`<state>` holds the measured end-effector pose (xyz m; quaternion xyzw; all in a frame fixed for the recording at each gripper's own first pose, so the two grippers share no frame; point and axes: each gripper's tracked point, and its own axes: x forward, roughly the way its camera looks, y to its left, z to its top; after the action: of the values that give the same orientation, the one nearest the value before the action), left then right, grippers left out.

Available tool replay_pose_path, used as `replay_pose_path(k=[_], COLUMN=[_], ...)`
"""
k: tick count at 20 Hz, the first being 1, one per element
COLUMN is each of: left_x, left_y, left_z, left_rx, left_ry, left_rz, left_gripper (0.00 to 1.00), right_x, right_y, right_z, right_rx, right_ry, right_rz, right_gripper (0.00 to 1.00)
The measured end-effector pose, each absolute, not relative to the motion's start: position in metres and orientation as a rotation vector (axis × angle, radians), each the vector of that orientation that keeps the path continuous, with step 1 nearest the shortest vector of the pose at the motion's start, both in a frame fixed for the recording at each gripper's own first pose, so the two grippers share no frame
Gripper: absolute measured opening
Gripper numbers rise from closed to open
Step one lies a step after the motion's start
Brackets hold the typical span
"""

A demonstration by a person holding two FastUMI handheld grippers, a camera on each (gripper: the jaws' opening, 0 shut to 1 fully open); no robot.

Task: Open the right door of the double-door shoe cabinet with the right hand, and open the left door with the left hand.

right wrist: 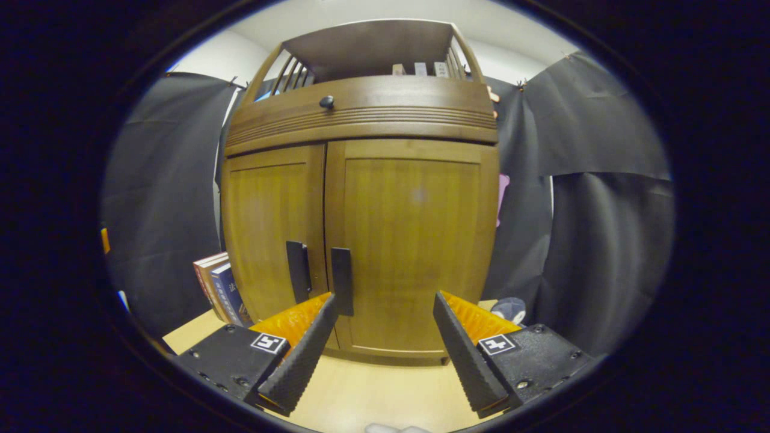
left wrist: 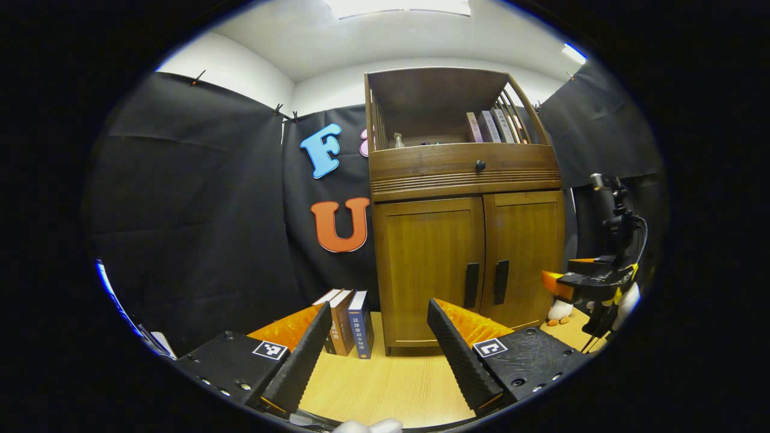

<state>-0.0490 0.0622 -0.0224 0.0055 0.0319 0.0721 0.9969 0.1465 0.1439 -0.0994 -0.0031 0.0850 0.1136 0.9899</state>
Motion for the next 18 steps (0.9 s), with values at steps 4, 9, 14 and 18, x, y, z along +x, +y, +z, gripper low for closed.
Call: replay_pose_path(k=[4, 9, 14, 18], left_x=[-0.051, -0.043, -0.032, -0.029], left_y=[0.066, 0.068, 0.072, 0.074], left_z=[-0.026, -0.033, -0.037, -0.039], left_rx=[0.006, -0.016, -0.032, -0.029], left_ry=[0.072, 0.079, 0.1, 0.107], left_rz=[0.155, 0.137, 0.132, 0.135], left_gripper=[0.96, 0.96, 0.96, 0.96], right_x=[0.195, 0.242, 0.268, 0.271], right_y=[0.177, 0.2, 0.212, 0.22], right_z=[-0.116, -0.137, -0.149, -0.149], right_rx=[-0.026, -0.088, -0.052, -0.029], right_ry=[0.199, 0.235, 0.284, 0.287], right_rz=[0.23, 0.208, 0.188, 0.17], right_gripper=[1.0, 0.98, 0.86, 0.74])
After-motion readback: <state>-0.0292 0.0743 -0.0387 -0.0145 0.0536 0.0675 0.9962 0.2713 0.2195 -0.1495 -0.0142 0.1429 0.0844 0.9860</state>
